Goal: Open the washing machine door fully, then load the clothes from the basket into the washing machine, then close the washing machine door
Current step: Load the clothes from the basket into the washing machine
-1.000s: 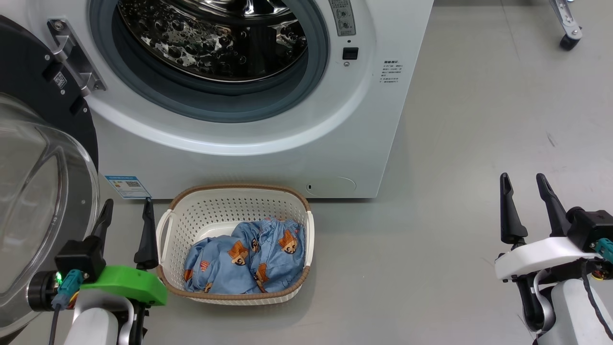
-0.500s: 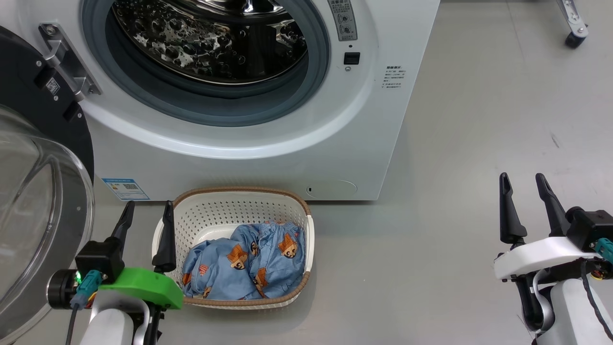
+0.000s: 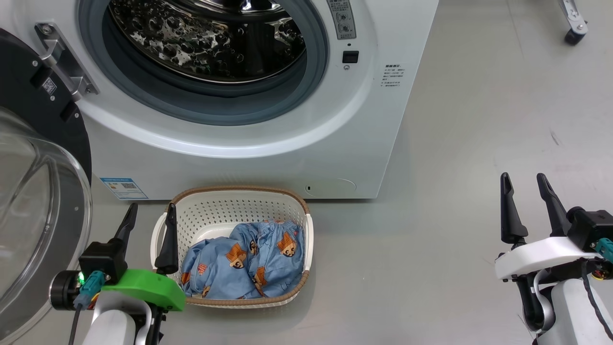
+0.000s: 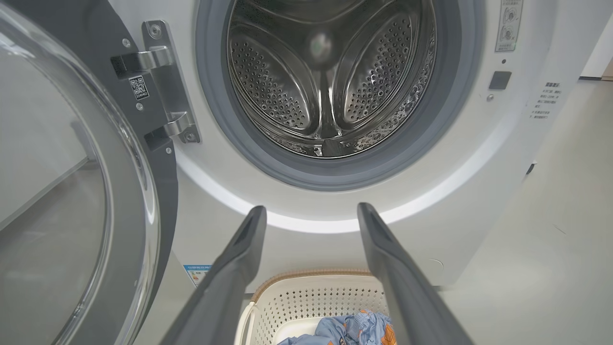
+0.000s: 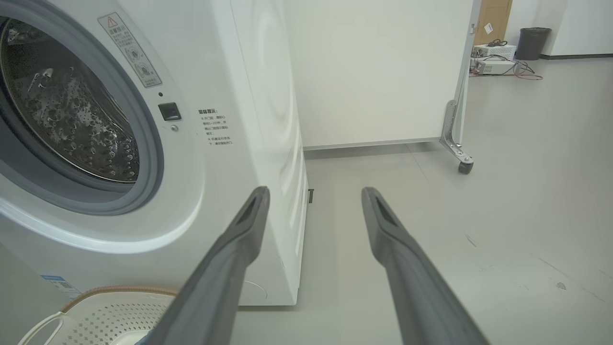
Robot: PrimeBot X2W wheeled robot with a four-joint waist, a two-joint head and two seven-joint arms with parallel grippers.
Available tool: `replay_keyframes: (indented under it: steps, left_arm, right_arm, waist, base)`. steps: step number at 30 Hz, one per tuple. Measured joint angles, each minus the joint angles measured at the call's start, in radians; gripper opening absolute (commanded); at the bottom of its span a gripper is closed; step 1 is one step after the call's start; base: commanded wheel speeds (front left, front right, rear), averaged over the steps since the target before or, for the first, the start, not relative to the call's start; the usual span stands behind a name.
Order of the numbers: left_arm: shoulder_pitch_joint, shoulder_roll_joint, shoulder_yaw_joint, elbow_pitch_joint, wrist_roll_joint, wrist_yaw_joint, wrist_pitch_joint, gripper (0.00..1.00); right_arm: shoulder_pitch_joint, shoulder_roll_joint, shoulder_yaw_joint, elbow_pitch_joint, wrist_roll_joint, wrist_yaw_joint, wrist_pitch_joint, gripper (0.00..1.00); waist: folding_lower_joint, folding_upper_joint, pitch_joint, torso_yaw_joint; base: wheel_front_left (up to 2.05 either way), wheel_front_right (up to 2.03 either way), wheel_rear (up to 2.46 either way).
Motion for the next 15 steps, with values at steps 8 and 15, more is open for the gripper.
replay_keyframes:
  steps: [8, 15]
  left_arm:
    - [-0.001, 0.0, -0.015, 0.012, 0.0, -0.001, 0.0, 1.0]
    - [-0.022, 0.0, -0.04, 0.026, 0.0, -0.001, 0.0, 1.0]
  right_arm:
    - [0.0, 0.0, 0.0, -0.003, -0.004, 0.005, 0.0, 1.0]
    - [-0.015, 0.0, 0.0, -0.013, -0.004, 0.005, 0.0, 1.0]
  waist:
    - [0.0, 0.0, 0.029, -0.008]
    - [0.0, 0.0, 0.072, -0.014]
  base:
    - [0.0, 0.0, 0.0]
    - [0.0, 0.0, 0.0]
